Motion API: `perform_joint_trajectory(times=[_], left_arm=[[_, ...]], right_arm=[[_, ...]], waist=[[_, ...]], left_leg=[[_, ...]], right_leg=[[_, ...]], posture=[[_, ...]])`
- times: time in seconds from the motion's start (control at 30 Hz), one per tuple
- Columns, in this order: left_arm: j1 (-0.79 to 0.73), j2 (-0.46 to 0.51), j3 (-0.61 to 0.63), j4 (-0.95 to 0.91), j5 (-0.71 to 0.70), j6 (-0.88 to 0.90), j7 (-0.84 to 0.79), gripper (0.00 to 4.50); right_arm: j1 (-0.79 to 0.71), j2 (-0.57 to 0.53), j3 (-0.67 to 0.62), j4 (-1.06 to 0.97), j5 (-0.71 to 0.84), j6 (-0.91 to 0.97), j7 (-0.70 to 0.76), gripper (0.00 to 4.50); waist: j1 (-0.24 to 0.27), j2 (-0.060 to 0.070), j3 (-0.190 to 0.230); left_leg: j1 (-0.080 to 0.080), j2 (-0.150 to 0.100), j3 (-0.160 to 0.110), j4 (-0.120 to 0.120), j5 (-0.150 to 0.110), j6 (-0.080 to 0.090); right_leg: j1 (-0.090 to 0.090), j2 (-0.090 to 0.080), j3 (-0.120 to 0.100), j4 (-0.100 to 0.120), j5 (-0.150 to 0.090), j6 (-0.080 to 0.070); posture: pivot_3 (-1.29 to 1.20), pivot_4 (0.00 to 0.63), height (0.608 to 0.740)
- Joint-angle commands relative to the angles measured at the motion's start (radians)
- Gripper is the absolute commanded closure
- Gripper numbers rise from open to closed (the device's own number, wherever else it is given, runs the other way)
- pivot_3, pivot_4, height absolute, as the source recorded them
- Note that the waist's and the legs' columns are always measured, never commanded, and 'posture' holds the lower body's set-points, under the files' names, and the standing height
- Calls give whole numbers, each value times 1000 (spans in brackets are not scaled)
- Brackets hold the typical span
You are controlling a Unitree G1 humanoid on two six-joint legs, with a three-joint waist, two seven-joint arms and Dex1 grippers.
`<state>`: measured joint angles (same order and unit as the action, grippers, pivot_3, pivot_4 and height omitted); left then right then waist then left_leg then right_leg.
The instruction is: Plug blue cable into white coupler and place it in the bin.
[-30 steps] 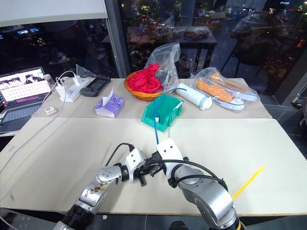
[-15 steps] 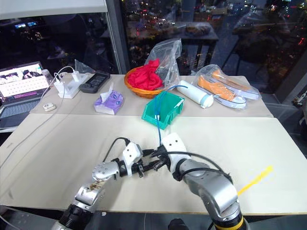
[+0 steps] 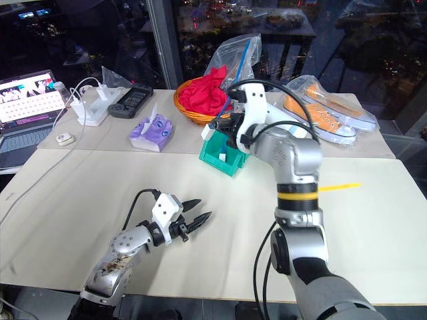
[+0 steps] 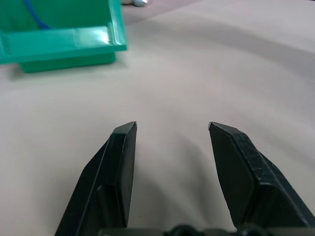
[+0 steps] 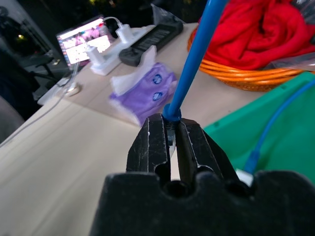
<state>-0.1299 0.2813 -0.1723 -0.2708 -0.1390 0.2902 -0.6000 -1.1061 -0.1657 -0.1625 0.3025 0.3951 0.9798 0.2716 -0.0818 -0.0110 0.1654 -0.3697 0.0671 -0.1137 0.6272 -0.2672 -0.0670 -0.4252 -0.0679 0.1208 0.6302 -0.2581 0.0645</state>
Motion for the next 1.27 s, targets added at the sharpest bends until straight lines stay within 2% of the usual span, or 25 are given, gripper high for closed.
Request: perform_joint_trajectory(times=[0.03,0.2,0.33,0.37,0.5,0.6,0.67,0.73,0.8,0.87,1.03,1.27], left_arm=[[8,4,15,-53,-5,-2,26,1976],[21,15,36,-78,-11,1,53,1976],[43,22,101,-132,-35,18,90,1976],[47,19,126,-154,-45,29,108,1976],[58,-17,283,-238,-79,87,242,1976],[46,-50,424,-275,-95,136,371,1976],[33,-68,488,-284,-97,165,440,1976],[26,-98,547,-284,-117,182,505,1976],[38,-109,559,-280,-118,186,525,1976],[46,-112,553,-279,-118,184,529,1976],[52,-120,541,-261,-130,186,538,1976],[52,-106,537,-247,-147,174,533,1976]], right_arm=[[-24,-6,13,125,-49,-140,5,3270],[-23,-20,-11,92,-25,-144,17,1654],[15,-78,-61,-85,50,-33,32,210],[39,-96,-70,-142,72,-8,44,38],[246,-217,-41,-450,100,-2,118,38],[483,-274,9,-630,20,-60,80,38],[590,-270,37,-676,-56,-105,7,38],[709,-204,55,-680,-162,-184,-133,38],[798,-160,103,-677,-244,-267,-200,38],[830,-139,144,-655,-295,-327,-222,38],[821,-105,145,-587,-331,-384,-242,38],[818,-108,124,-550,-344,-408,-223,38]], waist=[[3,0,1],[8,4,6],[11,5,7],[11,5,7],[21,4,7],[22,4,7],[16,4,7],[12,4,7],[11,3,7],[10,3,7],[13,1,8],[13,-1,7]], left_leg=[[0,0,0,0,0,0],[-2,-1,0,1,3,-5],[-3,-1,0,1,3,-4],[-3,-1,0,1,2,-4],[-3,-1,0,2,0,0],[-4,-2,0,3,0,0],[-4,-3,1,5,0,1],[-4,-4,1,7,0,0],[-3,-5,1,8,1,-2],[-3,-7,1,8,3,-6],[-3,-8,1,8,10,-17],[-3,-8,1,7,10,-17]], right_leg=[[0,0,0,0,0,0],[-2,-1,0,1,0,0],[-2,-1,0,1,0,1],[-2,-1,0,1,0,1],[0,-2,-3,1,0,1],[0,-5,-4,0,0,2],[1,-5,-3,1,0,3],[1,-6,-2,2,0,4],[1,-6,-1,4,1,5],[1,-7,0,4,3,7],[3,-9,1,2,7,10],[3,-9,1,1,7,9]], posture=[[0,150,723],[0,150,723],[0,150,723],[0,150,723],[0,150,723],[0,150,723],[0,150,723],[0,150,723],[0,150,723],[0,150,723],[0,150,723],[0,150,723]])
